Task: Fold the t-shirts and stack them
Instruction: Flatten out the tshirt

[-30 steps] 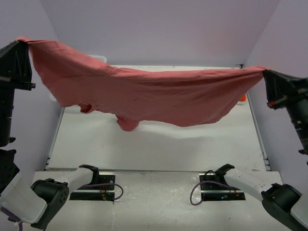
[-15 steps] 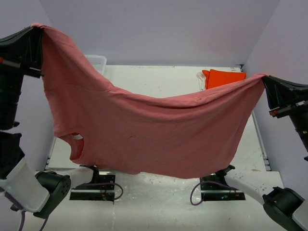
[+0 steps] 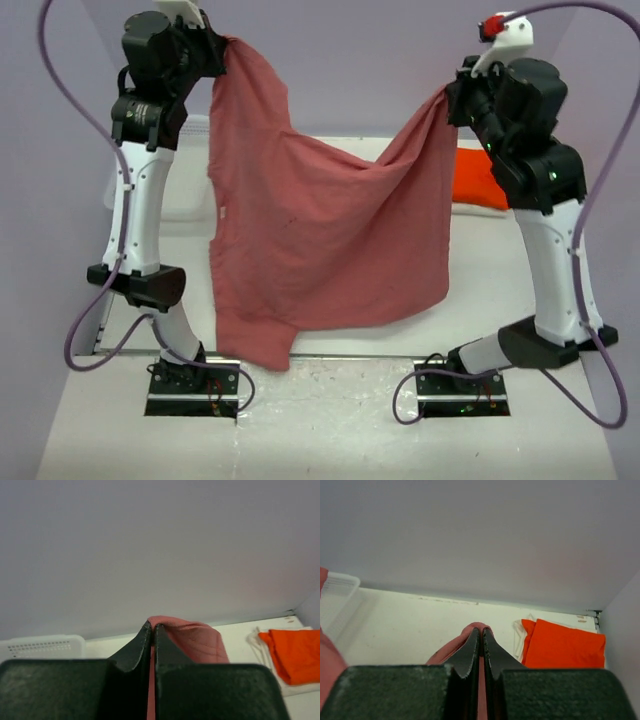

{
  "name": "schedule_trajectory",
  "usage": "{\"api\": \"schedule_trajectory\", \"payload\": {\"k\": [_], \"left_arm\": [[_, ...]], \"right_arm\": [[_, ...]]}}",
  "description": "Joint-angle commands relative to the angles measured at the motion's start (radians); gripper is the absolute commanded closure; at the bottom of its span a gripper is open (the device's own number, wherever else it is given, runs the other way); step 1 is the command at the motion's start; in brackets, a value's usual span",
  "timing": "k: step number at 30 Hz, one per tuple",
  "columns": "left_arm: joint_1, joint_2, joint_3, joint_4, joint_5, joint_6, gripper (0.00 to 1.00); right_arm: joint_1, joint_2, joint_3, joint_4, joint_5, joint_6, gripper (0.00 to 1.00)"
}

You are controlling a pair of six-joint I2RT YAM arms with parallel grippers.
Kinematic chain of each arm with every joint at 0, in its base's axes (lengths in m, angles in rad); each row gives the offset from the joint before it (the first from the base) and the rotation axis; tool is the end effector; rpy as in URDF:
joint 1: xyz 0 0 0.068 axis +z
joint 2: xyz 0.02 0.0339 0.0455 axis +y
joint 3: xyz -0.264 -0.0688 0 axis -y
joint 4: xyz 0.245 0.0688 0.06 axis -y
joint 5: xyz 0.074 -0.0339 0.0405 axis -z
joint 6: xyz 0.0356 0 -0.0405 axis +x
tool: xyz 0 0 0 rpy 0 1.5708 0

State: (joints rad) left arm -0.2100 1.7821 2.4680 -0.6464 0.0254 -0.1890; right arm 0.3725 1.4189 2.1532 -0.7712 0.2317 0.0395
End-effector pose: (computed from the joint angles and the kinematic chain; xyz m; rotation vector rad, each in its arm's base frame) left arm 0.3289 -0.0710 0.5776 0.0365 1.5404 -0.3368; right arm 0.2175 0.0762 0.5792 -0.0881 1.6059 0.1330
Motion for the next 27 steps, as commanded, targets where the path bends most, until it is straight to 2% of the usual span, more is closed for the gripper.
{"api": "schedule_trajectory", "payload": {"k": [1,6,11,19,27], "left_arm": [[0.026,-0.006,0.048,0.108,-0.065,0.066,1.00],[0.098,0.025,0.078,0.145,-0.045,0.074,1.00],[0.115,-0.033,0.043,0.156,-0.032,0.076,1.00],[0.113,-0.194,0.007,0.091,0.004,0.042,1.00],[0.113,-0.472,-0.038,0.031,0.074,-0.003,1.00]], "right_arm": [[-0.046,0.072,0.101,0.078,-0.034,-0.032,1.00],[-0.089,0.193,0.189,0.078,-0.055,-0.068,1.00],[-0.095,0.173,0.172,0.069,-0.043,-0.078,1.00],[-0.086,-0.052,0.059,0.013,-0.069,-0.017,1.00],[-0.043,-0.273,0.025,-0.086,-0.146,0.045,1.00]]}}
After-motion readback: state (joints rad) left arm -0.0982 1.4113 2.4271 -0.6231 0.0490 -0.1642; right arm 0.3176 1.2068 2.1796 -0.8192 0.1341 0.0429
